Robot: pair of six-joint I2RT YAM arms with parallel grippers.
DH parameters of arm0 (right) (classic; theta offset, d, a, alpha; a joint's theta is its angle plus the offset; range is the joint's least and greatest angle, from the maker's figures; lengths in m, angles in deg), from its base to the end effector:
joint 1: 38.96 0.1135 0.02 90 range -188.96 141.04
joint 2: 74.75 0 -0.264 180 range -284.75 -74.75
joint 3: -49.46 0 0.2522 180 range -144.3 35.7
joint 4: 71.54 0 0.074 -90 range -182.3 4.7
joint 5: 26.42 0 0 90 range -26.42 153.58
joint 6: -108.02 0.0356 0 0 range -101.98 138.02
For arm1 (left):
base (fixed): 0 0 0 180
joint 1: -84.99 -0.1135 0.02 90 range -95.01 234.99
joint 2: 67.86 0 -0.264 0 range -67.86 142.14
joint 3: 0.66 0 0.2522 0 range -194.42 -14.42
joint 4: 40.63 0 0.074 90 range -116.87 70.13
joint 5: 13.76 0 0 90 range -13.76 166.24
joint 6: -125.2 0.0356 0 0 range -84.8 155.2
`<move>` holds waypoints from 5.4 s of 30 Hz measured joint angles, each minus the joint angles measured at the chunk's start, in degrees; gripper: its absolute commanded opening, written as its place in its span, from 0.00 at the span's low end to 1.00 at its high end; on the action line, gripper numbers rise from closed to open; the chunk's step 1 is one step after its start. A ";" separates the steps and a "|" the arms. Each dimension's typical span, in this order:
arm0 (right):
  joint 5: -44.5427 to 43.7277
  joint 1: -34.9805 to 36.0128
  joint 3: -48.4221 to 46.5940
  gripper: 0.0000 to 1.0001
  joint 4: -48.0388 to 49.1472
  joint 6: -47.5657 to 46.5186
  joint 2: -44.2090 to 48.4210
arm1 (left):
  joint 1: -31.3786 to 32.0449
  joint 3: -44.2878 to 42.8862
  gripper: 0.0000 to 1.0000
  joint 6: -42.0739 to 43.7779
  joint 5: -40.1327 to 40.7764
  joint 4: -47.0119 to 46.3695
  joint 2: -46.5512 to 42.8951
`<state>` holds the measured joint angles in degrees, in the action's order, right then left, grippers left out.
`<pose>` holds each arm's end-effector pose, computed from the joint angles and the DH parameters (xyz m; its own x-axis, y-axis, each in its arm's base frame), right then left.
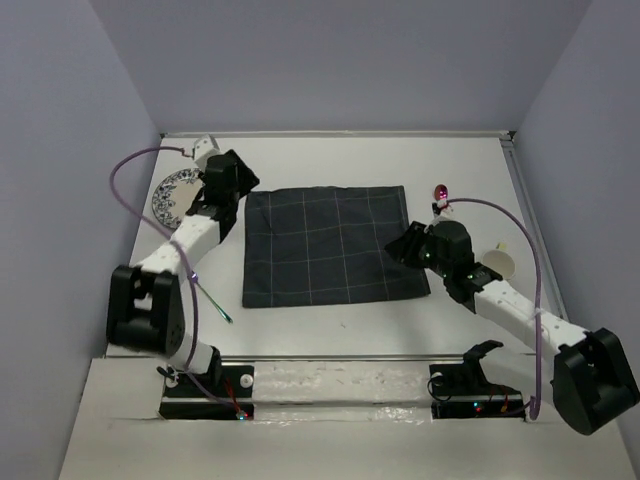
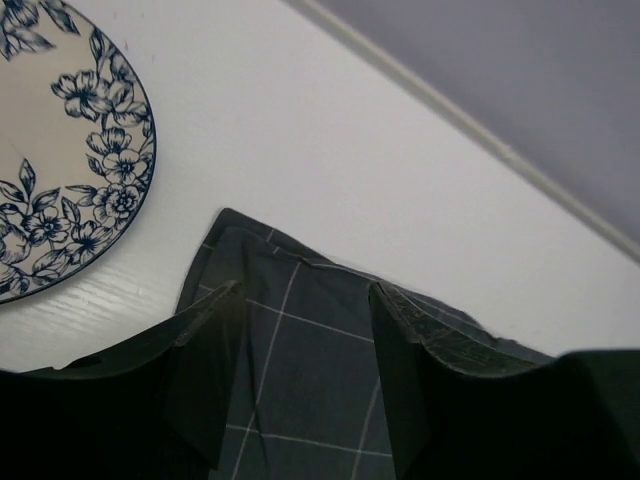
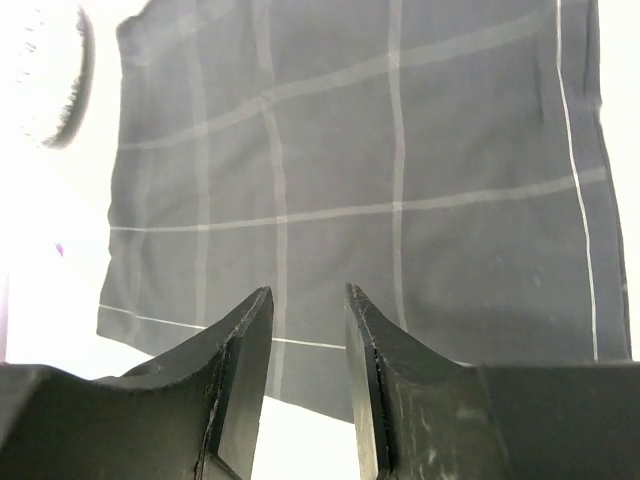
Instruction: Set the dinner table for one person
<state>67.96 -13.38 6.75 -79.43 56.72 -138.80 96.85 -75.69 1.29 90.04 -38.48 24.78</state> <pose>0.2107 0.1039 0.2056 -0.6505 0.3798 -0.6577 -0.1075 0.8112 0.5747 0.3685 -0.0687 0.2642 -0.2634 -0.4983 -0.8260 -0.2013 0.8658 -0.4581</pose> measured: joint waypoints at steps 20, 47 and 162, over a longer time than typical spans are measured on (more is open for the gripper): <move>-11.56 0.00 -10.34 0.51 -23.58 -7.65 17.57 | -4.02 22.23 0.99 5.55 -20.33 7.76 -53.94; -33.55 -21.29 -22.95 0.63 -50.03 -7.17 5.14 | 21.31 24.96 0.99 19.54 -15.23 18.49 -74.18; -2.40 5.25 -17.00 0.69 -23.28 -16.24 11.23 | -25.14 26.34 0.89 -15.30 -9.46 -1.49 -17.64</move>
<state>65.56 -8.13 -10.26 -102.71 40.48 -127.57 71.71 -49.36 -14.01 80.58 -39.97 7.14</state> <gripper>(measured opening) 0.692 0.887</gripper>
